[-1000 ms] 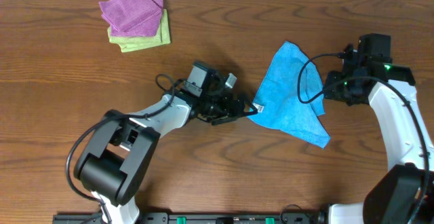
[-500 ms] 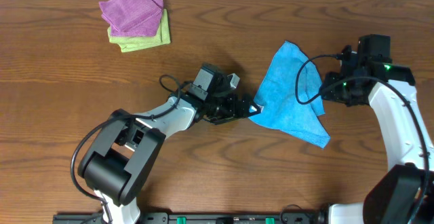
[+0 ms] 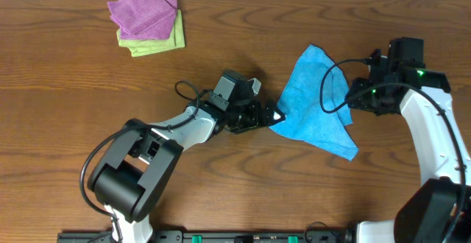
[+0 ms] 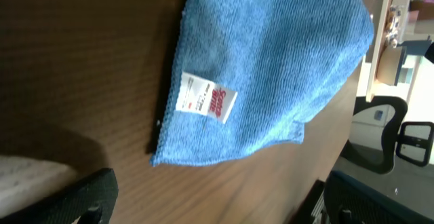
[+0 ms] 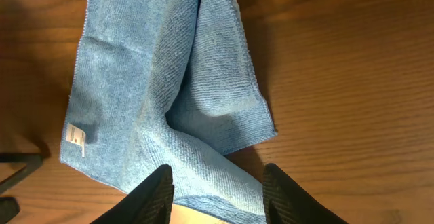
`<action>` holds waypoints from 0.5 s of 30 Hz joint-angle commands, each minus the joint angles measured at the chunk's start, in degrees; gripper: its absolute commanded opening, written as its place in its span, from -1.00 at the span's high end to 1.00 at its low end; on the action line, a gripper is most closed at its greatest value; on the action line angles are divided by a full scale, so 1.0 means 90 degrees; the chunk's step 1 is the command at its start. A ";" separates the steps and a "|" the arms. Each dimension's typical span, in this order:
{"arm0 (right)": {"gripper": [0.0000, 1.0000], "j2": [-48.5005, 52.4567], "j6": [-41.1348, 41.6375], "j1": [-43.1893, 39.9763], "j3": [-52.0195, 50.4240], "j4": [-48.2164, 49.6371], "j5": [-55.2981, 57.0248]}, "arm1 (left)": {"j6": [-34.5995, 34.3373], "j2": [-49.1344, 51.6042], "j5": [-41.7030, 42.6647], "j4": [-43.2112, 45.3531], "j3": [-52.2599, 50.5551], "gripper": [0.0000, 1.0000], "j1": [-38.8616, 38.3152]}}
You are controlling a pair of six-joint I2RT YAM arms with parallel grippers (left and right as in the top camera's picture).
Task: Fold the cloth
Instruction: 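Grasp the labeled corner of the blue cloth with the left gripper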
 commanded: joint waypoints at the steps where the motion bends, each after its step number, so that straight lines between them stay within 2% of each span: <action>1: 0.13 -0.0058 -0.0080 -0.0036 0.0107 -0.0007 -0.0126 | -0.0359 0.0299 0.0121 0.0279 0.0092 -0.99 -0.0022; 9: 0.14 -0.0058 -0.0080 -0.0036 0.0107 -0.0005 -0.0126 | -0.0984 0.0743 0.0318 0.1035 0.0097 -0.99 -0.0202; 14: 0.13 -0.0058 -0.0080 -0.0036 0.0107 -0.0002 -0.0126 | -0.1056 0.0877 0.0306 0.1071 0.0097 -1.00 -0.0384; 15: 0.12 -0.0058 -0.0080 -0.0036 0.0107 -0.0002 -0.0126 | -0.1054 0.0896 0.0291 0.1071 0.0097 -0.91 -0.0420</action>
